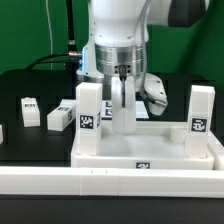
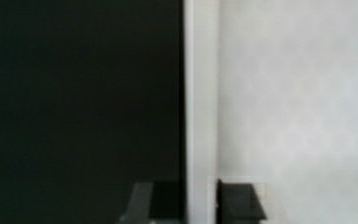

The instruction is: Assemble desk

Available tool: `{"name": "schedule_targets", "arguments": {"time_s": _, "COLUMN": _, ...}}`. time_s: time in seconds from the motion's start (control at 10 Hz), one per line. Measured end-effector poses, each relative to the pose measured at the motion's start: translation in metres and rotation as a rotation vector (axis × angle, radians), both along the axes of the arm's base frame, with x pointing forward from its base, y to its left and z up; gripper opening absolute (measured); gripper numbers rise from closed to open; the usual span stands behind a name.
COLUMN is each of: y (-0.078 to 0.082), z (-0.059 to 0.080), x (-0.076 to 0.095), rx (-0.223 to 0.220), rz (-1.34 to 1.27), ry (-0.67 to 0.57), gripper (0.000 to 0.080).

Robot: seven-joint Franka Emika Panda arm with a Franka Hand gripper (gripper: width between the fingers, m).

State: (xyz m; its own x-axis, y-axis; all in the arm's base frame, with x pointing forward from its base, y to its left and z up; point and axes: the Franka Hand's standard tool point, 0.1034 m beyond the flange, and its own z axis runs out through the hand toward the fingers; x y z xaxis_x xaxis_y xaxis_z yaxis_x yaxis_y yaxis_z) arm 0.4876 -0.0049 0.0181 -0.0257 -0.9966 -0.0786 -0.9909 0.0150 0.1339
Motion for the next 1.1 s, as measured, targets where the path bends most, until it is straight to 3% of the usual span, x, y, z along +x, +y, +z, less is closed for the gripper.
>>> {"name": "schedule_targets", "arguments": {"time_s": 0.2, "y": -0.012, "z": 0.002, "x": 0.003, "rx": 0.011, "rz": 0.126, "ry": -0.017, "gripper": 0.0080}}
{"name": "schedule_targets", "arguments": {"time_s": 0.6, "y": -0.011, "z": 0.001, "x": 0.003, "rx": 0.030, "rz": 0.292, "ry": -0.031, "gripper": 0.0072}}
{"name": "schedule_targets", "arguments": {"time_s": 1.1, "y": -0.040, "z": 0.002, "x": 0.004, "rx": 0.048, "rz": 0.714, "ry": -0.048, "gripper": 0.0074}}
